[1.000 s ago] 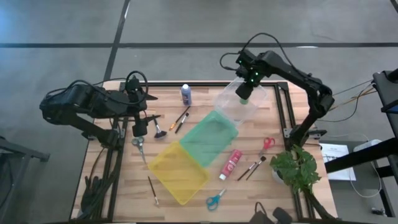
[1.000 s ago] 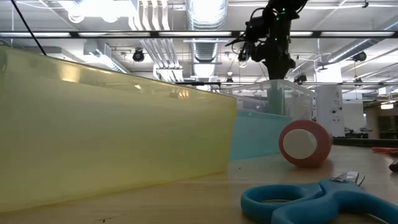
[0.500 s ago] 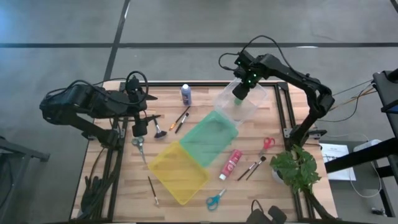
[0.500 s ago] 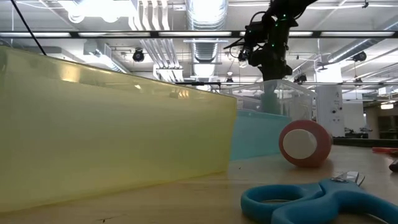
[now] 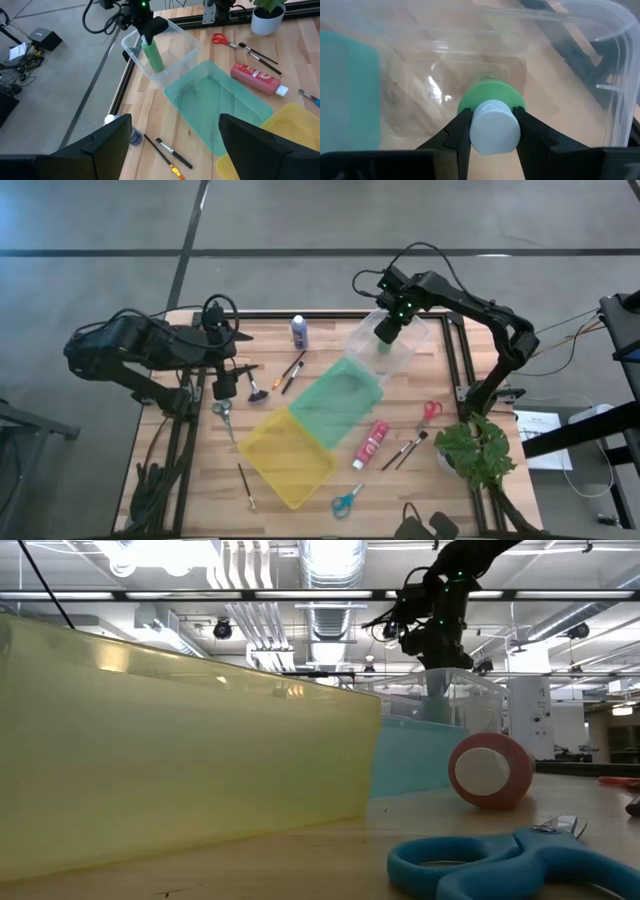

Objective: Pick & Place Paint Supplies
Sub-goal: Put the green paint bottle into the transparent bin, then put the red paint bottle into the transparent bin

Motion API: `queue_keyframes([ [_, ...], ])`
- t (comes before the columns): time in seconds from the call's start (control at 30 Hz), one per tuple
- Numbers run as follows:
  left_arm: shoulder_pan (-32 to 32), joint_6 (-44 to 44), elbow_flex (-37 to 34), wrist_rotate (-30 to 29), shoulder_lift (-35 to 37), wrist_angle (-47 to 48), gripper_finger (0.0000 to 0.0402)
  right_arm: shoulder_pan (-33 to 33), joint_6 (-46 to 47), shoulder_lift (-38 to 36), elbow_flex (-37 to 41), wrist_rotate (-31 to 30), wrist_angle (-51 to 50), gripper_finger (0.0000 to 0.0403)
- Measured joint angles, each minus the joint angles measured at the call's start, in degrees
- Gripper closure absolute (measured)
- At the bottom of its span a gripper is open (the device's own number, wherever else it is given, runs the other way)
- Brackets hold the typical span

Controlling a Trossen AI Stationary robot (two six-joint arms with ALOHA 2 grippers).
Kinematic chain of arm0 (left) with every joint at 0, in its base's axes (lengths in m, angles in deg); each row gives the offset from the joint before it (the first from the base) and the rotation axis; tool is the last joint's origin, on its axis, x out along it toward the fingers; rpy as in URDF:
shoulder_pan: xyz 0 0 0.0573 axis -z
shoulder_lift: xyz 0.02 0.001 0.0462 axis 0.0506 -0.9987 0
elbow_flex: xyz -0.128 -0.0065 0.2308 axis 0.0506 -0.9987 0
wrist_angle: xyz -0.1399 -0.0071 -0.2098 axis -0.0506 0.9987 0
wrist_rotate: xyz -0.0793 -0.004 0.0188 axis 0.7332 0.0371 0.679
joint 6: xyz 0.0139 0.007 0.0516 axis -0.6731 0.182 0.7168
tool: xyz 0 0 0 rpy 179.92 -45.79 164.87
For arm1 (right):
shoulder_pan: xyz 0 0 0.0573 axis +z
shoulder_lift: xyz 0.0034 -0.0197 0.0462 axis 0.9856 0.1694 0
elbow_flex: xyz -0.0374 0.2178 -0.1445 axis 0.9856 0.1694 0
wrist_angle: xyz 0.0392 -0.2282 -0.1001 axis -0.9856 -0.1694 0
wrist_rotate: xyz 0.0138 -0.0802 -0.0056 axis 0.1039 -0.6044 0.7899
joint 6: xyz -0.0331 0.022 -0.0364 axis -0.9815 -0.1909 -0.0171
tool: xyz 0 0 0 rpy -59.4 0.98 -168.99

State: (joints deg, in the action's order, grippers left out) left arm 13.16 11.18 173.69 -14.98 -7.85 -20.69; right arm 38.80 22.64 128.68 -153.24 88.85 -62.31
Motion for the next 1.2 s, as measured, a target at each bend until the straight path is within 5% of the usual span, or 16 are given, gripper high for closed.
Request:
queue_keyframes([
  [0.27, 0.0, -0.7, 0.0, 0.0, 0.0, 0.0, 0.0093, 0.0, -1.0, 0.1, -0.2, -0.3, 0.0, 0.0285],
  [0.47, 0.0, -1.3, 0.0, 0.0, 0.0, 0.0, 0.0093, 0.0, 0.3, 0.0, -0.2, -1.8, 0.2, 0.016],
  [0.6, 0.0, -1.4, 0.0, 0.0, 0.0, 0.0, 0.0093, 0.0, 1.2, -1.3, -0.2, -2.0, 0.2, 0.012],
  [0.93, 0.0, -1.4, 0.0, -0.2, 0.0, 0.0, 0.0093, 0.7, 7.0, -10.3, -0.2, -1.5, -0.2, 0.0112],
  [1.2, 0.0, -1.4, 0.0, -0.5, 0.0, 0.0, 0.0093, 6.7, 17.2, -18.1, -0.2, 5.2, -3.5, 0.0111],
])
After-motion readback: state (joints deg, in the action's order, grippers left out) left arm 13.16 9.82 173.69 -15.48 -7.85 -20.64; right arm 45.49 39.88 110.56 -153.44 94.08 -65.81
